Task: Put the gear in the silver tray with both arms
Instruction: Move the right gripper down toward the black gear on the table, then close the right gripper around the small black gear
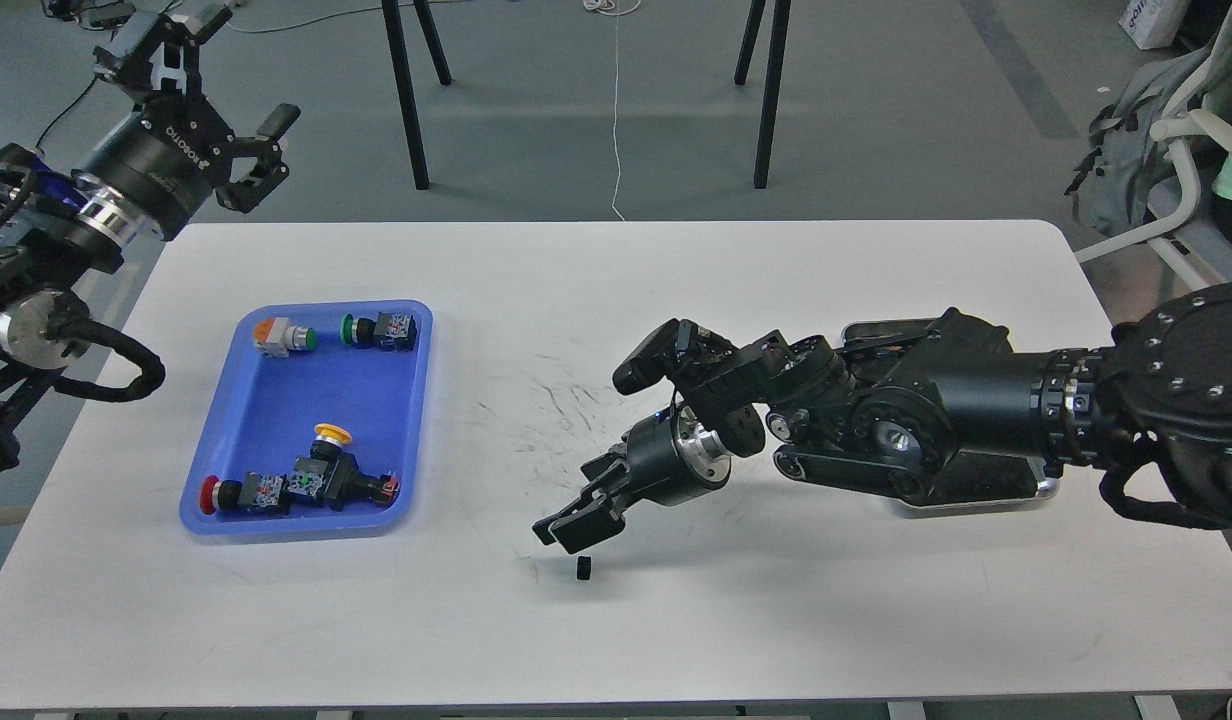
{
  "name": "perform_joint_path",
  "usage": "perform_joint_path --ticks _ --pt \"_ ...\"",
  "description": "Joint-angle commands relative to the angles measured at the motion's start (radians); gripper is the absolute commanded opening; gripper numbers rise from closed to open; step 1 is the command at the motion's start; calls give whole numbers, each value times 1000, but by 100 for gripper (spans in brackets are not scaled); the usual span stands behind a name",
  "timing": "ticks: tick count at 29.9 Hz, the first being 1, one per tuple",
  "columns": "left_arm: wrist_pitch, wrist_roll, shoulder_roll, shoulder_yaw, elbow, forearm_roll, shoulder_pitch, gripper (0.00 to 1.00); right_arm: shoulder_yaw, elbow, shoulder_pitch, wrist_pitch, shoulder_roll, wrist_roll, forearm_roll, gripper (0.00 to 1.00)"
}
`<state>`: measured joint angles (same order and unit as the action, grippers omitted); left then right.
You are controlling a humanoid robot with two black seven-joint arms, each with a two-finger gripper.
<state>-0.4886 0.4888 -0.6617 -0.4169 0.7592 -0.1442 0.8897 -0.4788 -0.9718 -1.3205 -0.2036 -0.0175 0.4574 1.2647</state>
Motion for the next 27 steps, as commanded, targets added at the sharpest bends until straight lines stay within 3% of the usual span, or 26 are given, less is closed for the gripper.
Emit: perform_joint_path --ticks 1,6,27 --pt "0 0 -3 0 0 0 0 100 -40 -5 1 52 17 31 97 97" --pt "0 0 -6 -2 11 0 0 100 -75 21 1 101 17 31 171 97" --pt "0 0 -67 -2 37 12 -15 100 -90 1 -14 132 17 31 168 95"
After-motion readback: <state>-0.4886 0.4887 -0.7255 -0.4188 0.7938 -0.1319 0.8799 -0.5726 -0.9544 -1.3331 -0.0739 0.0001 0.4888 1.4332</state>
